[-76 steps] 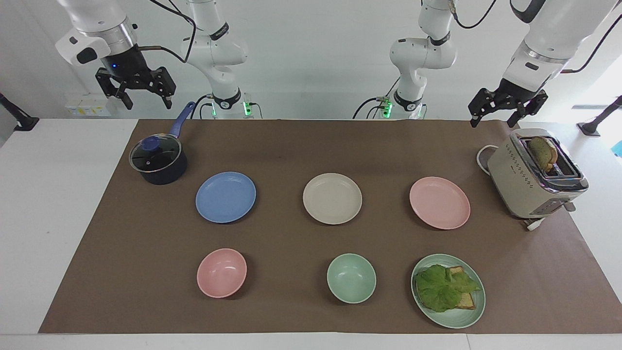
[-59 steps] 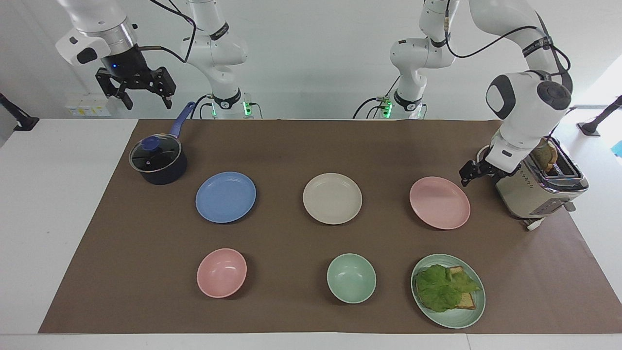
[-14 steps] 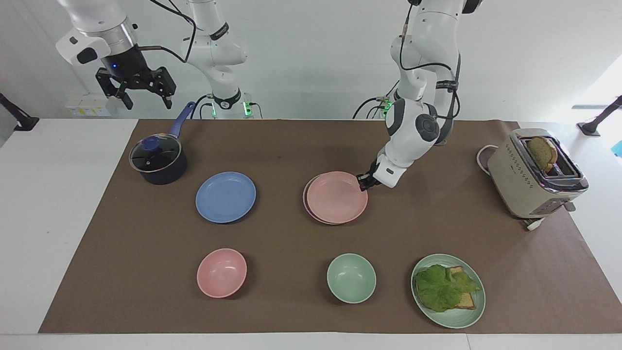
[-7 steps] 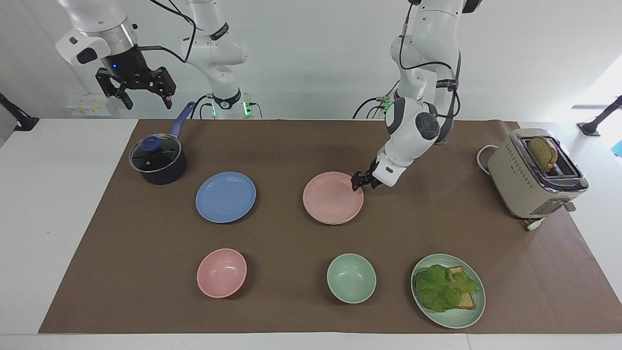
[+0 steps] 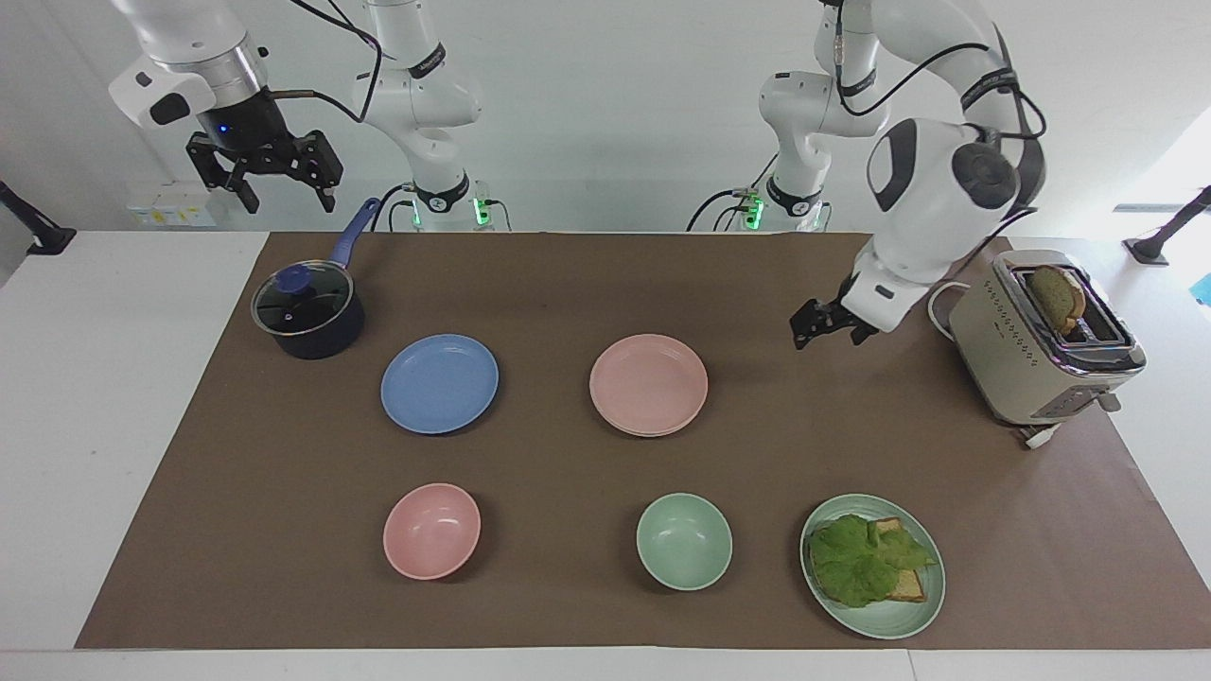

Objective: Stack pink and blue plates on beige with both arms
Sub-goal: 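Open the left gripper and withdraw it to the rest pose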

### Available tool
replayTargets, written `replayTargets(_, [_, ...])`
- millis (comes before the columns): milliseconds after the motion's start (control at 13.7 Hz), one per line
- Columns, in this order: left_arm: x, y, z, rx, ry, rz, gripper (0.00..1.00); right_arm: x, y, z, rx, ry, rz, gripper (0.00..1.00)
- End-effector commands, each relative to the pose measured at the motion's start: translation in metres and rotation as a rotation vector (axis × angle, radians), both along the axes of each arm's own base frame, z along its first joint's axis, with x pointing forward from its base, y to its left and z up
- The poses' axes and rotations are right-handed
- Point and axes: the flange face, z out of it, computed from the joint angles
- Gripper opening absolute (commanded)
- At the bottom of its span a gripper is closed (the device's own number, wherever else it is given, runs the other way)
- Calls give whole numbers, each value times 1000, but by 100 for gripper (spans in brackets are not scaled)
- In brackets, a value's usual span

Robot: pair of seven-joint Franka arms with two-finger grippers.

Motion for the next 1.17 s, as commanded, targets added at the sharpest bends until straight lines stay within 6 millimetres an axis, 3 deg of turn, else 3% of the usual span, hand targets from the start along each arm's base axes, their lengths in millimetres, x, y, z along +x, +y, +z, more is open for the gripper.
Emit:
replayTargets(0, [10, 54, 33, 41, -8, -66, 100, -4, -2, -1, -6, -8, -3, 100])
replayTargets(219, [7, 78, 79, 47, -58, -69, 100, -4, -2, -1, -6, -9, 0, 100])
replayTargets(438, [-24, 81, 135, 86, -113, -80, 100, -4, -1, -13, -3, -37, 8, 100])
replayTargets(657, [-27, 83, 135, 79, -112, -88, 100, 2, -2, -45, 3, -22, 9, 100])
replayTargets(1095, [-27, 83, 137, 79, -117, -82, 100, 21, 3, -163, 13, -1, 44, 100])
